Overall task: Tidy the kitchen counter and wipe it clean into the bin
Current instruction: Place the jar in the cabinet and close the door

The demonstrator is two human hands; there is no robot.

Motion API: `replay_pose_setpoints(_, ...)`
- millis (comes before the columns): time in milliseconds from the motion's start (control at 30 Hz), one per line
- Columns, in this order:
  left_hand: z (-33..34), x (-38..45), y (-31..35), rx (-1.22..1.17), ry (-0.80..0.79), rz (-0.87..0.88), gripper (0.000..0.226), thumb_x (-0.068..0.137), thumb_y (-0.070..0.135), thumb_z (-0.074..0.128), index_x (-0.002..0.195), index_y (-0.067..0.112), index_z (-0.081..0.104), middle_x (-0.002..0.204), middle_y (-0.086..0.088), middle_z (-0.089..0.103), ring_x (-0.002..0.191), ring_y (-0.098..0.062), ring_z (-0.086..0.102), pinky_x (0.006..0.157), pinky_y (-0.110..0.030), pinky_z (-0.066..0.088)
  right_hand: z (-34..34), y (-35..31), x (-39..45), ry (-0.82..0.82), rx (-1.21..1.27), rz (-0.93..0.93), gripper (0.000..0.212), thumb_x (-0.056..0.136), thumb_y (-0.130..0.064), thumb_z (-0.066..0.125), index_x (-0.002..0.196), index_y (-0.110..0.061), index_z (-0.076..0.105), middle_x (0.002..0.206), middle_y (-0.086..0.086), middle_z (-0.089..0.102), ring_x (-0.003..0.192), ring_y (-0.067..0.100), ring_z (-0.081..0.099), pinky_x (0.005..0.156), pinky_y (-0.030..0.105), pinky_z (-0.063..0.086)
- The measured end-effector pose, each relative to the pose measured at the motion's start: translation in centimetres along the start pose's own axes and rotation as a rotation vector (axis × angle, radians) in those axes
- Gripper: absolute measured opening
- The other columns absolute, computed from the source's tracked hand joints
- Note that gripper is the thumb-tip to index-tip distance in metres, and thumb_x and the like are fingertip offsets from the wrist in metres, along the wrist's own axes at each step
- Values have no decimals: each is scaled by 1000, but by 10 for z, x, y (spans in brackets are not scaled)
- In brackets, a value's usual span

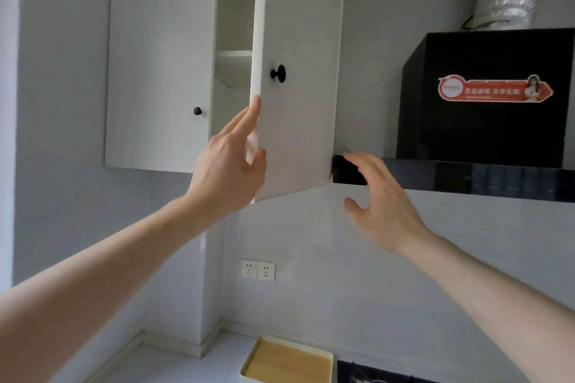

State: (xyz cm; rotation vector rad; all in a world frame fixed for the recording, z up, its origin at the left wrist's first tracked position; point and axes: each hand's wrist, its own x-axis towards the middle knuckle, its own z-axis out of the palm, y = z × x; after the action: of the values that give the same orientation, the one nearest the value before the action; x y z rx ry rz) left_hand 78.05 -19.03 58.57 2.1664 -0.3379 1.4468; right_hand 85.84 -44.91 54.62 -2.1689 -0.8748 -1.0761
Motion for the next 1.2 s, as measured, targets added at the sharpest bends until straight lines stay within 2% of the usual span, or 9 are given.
replay_pose_setpoints(167, -17, 15, -57, 120, 12, -113, 78, 100, 19, 57, 159, 47, 15, 129, 3, 60, 91, -27, 62, 78, -45, 57, 41, 11, 36, -32, -63, -40, 85, 89, -16, 66, 157, -39, 22, 164, -16, 19, 149, 7, 21, 114, 24, 24)
replay_pose_setpoints(367, -16, 35, -133, 55, 15, -193, 79, 99, 17, 59, 153, 59, 20, 114, 16, 62, 77, -13, 64, 70, -36, 58, 91, 31, 92, -70, -165, -83, 95, 89, -25, 69, 160, -37, 8, 167, -17, -2, 154, 10, 5, 122, 34, 24)
replay_pose_setpoints(467, -10, 47, -172, 11, 31, -200, 75, 98, 11, 61, 153, 51, 30, 108, 31, 59, 82, 3, 65, 58, -20, 50, 116, 42, 111, -98, -226, -81, 101, 88, -35, 70, 160, -39, 1, 167, -16, -12, 155, 14, -5, 124, 35, 17)
replay_pose_setpoints(567, 1, 59, -202, -38, 61, -251, 63, 97, 10, 62, 150, 39, 43, 108, 24, 62, 84, 3, 64, 58, -14, 45, 138, 54, 126, -106, -260, -77, 106, 85, -41, 72, 160, -39, -3, 167, -15, -16, 156, 16, -10, 125, 35, 12)
replay_pose_setpoints(800, 24, 87, -251, -56, 28, -308, 45, 97, 10, 60, 134, 33, 52, 116, 14, 68, 80, -5, 66, 56, -23, 50, 170, 83, 149, -107, -399, -6, 106, 87, -45, 71, 161, -34, -5, 167, -5, -21, 155, 23, -12, 126, 46, 10)
replay_pose_setpoints(900, 34, 96, -262, -41, 29, -339, 43, 97, 10, 57, 133, 32, 52, 120, 14, 67, 85, -9, 68, 69, -32, 56, 182, 93, 151, -130, -432, 0, 104, 90, -45, 65, 159, -34, -12, 164, -5, -30, 154, 23, -18, 126, 49, 5)
replay_pose_setpoints(1033, 49, 103, -269, 79, 5, -362, 52, 95, 11, 55, 141, 32, 43, 134, 7, 60, 110, -22, 64, 89, -45, 56, 199, 101, 153, -143, -506, 5, 105, 93, -49, 59, 157, -31, -23, 160, -2, -40, 152, 27, -27, 125, 52, -1)
replay_pose_setpoints(1133, 65, 99, -267, 383, -20, -230, 78, 90, 15, 66, 155, 29, 24, 159, 1, 25, 140, -27, 36, 99, -44, 48, 208, 105, 156, -135, -547, 13, 106, 93, -52, 57, 156, -28, -24, 159, 2, -41, 150, 30, -30, 124, 54, -6)
replay_pose_setpoints(1200, 79, 100, -264, 530, -65, -78, 92, 88, 16, 68, 161, 28, 13, 168, 1, -3, 154, -27, 7, 119, -43, 31, 214, 108, 156, -114, -580, 14, 107, 92, -55, 56, 157, -25, -24, 159, 5, -41, 149, 32, -31, 123, 56, -8)
